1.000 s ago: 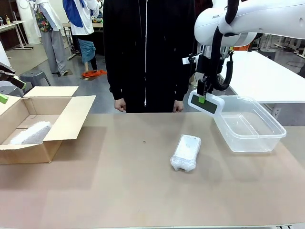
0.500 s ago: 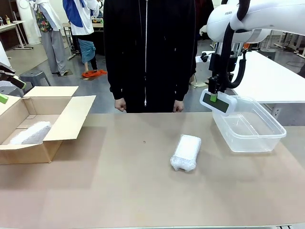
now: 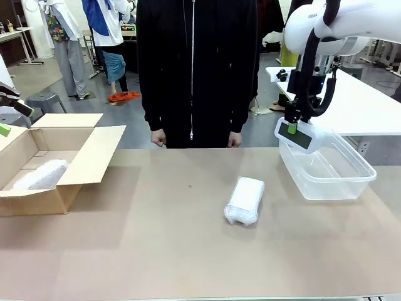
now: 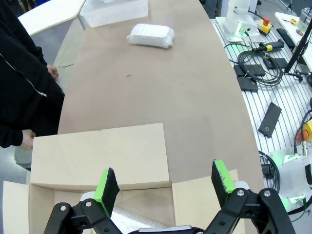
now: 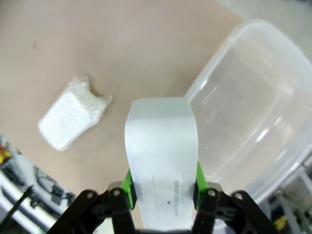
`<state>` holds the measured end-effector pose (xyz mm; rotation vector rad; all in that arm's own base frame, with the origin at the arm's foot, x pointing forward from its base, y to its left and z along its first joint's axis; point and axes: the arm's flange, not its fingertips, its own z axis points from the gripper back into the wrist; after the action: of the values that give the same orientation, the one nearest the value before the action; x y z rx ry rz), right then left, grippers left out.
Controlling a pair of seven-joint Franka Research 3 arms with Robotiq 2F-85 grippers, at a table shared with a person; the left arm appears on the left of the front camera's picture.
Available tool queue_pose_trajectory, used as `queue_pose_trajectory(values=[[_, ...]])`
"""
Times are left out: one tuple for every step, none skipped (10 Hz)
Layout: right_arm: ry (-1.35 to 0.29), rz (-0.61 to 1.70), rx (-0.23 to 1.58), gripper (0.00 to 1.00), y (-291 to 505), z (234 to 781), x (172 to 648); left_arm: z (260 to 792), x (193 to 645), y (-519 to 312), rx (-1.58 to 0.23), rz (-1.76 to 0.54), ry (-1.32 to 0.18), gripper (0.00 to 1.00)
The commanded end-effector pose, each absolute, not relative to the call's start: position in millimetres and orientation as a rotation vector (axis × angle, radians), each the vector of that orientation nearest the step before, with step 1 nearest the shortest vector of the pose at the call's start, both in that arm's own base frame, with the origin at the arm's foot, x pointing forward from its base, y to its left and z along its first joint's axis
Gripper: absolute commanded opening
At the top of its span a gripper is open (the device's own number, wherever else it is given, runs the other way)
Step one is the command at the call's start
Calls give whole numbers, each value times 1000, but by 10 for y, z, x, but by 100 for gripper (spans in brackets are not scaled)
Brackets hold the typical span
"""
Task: Separate and place wrapped and unwrapped clocks.
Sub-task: If the picked Digital clock is wrapped, place it in the Package Box ; if not, place it in the Organizing box.
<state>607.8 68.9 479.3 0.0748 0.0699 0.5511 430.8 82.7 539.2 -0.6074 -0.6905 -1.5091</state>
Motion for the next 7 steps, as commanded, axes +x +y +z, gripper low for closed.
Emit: queue_pose_trajectory(values=[[89,427,46,51,558,4716,5994,5395,4297,837,-612,-1526,-702,100],[104,387,32,51,482,4669,5995,5395,4297,837,-612,-1526,-702,100],[118,355,25,51,422,4618,5995,5395,4297,837,-612,-1526,-702,100],[129,332,24,51,378,4558,5997,5395,4297,837,-612,-1526,-702,100],[137,319,34,51,339,4509,5993,5395,4297,837,-612,-1526,-702,100],[147,286,37,51,289,4460,5987,5395,4297,837,-612,-1526,-702,100],[159,244,44,51,243,4386,5985,5395,4297,837,-612,-1526,-702,100]])
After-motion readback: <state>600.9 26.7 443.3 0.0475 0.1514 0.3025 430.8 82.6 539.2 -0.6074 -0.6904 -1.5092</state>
